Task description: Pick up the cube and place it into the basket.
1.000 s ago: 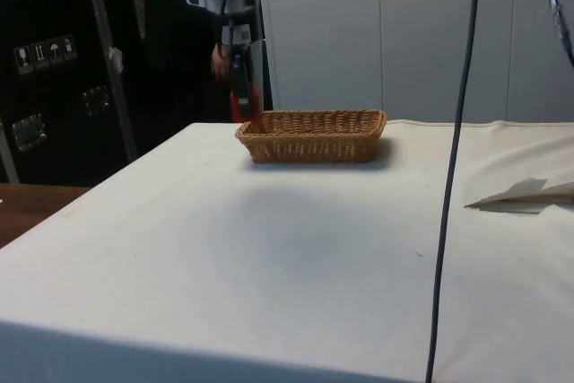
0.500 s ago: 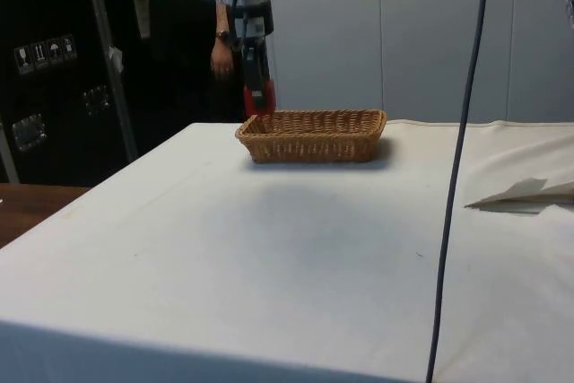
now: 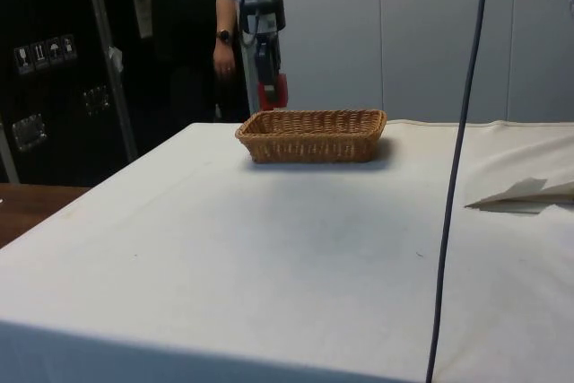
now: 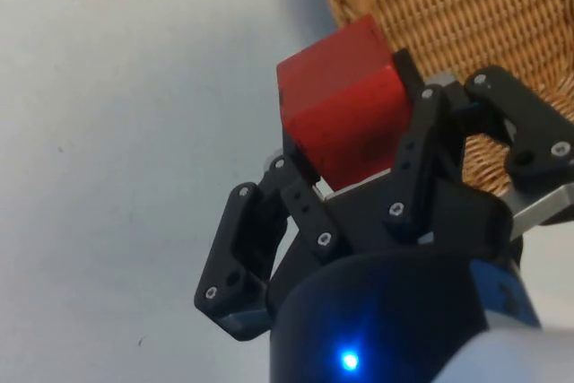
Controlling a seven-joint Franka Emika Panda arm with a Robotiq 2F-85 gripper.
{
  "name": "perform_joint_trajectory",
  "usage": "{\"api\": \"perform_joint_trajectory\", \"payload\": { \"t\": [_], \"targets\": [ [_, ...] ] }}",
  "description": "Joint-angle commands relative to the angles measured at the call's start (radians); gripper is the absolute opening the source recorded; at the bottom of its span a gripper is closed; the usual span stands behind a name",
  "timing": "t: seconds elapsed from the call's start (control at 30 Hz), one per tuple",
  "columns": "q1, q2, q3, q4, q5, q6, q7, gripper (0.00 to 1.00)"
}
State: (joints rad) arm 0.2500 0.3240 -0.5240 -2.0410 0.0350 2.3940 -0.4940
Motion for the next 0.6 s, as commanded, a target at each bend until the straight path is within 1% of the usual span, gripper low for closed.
{"api": "perform_joint_trajectory", "payload": {
  "t": [0.0,0.07,0.1,0.13,0.2,0.33,0.37,0.4,0.43,0.57],
  "targets": [
    [-0.005,0.005,-0.005,0.001,-0.001,0.003,-0.007,0.03],
    [-0.007,0.009,-0.011,0.002,0.003,0.004,-0.012,0.03],
    [-0.002,0.005,-0.012,0.000,0.000,0.000,-0.006,0.03],
    [-0.012,0.017,-0.015,0.003,0.007,0.006,-0.019,0.03],
    [-0.015,0.024,-0.019,0.004,0.010,0.008,-0.025,0.03],
    [-0.025,0.049,-0.031,0.011,0.024,0.017,-0.046,0.03],
    [-0.025,0.049,-0.031,0.011,0.024,0.017,-0.046,0.03],
    [-0.015,0.046,-0.038,0.008,0.014,0.013,-0.035,0.03],
    [-0.027,0.055,-0.035,0.013,0.028,0.019,-0.052,0.03],
    [-0.035,0.084,-0.053,0.023,0.048,0.026,-0.080,0.03]
  ]
}}
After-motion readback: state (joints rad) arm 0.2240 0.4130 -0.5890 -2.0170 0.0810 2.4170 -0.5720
